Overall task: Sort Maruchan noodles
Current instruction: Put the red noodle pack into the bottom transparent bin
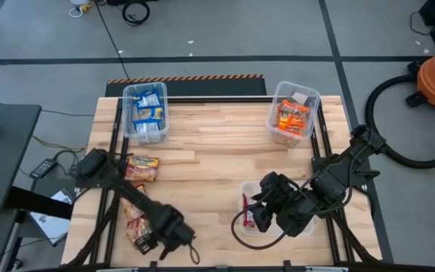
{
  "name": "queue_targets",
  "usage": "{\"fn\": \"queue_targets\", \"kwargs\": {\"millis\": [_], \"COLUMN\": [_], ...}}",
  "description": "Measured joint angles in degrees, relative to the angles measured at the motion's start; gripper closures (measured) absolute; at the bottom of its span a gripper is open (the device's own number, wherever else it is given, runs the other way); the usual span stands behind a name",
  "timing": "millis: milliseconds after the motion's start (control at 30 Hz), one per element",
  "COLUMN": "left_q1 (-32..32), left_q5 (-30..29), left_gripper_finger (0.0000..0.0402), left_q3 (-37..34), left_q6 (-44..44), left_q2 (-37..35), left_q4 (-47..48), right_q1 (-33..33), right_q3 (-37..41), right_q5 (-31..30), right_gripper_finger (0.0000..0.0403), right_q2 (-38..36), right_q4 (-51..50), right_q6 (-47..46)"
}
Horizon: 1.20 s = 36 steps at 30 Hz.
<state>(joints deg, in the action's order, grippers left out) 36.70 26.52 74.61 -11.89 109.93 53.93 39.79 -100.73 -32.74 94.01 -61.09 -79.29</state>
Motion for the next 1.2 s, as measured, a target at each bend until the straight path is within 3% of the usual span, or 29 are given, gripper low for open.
{"fn": "queue_targets", "kwargs": {"millis": [267, 400, 567, 1000, 1200], "left_q1": [-4.8, -5.8, -7.1, -8.0, -10.3], "left_q5": [6.5, 12.1, 12.9, 23.6, 27.8], "left_gripper_finger": [0.0199, 0.0199, 0.0198, 0.0199, 0.0228], "left_q3": [0.0, 0.0, 0.0, 0.1, 0.0], "left_q6": [-8.9, -9.5, -10.9, -13.6, -14.8], "left_q2": [1.3, 5.3, 8.2, 12.8, 13.1], "left_q4": [0.7, 1.0, 1.2, 6.7, 7.3], "right_q1": [0.0, 0.0, 0.0, 0.0, 0.0], "right_q3": [0.0, 0.0, 0.0, 0.0, 0.1], "right_q5": [0.0, -0.7, -0.7, -3.3, -3.3], "right_gripper_finger": [0.0185, 0.0185, 0.0185, 0.0185, 0.0185], "right_q2": [0.0, 0.0, 0.0, 0.2, 0.6], "right_q4": [4.0, 5.3, 5.6, 6.3, 6.8], "right_q6": [0.0, 0.0, 0.0, 1.0, 1.4]}}
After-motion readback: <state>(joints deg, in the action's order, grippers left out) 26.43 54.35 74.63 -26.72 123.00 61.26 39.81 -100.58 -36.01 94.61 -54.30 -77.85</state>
